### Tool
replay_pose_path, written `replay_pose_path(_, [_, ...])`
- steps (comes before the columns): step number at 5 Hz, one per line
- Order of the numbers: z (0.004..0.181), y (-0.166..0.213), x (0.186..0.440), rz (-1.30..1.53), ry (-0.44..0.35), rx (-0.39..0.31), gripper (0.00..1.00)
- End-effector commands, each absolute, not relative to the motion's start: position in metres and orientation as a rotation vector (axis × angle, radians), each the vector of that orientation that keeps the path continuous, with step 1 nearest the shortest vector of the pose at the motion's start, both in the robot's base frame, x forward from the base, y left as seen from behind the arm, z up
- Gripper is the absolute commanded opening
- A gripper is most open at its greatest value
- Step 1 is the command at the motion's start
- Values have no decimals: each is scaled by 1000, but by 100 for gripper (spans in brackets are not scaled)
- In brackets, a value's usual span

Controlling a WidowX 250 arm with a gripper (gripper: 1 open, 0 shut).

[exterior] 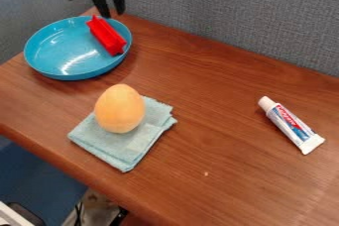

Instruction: Put the red object on the blue plate

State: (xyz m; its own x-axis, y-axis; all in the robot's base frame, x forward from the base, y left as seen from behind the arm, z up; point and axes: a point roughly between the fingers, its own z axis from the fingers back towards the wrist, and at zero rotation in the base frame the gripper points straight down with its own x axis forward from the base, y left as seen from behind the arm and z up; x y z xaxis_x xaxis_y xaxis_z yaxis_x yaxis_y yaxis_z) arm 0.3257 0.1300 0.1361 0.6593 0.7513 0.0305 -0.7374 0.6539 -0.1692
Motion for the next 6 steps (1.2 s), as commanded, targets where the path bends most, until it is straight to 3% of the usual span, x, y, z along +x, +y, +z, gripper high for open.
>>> replay_pose_path(1, [156, 111, 305, 887, -169, -125, 0])
replay_pose_path(2, [155, 99, 309, 933, -163, -125, 0])
replay_pose_path(6, [120, 68, 267, 994, -159, -60, 0])
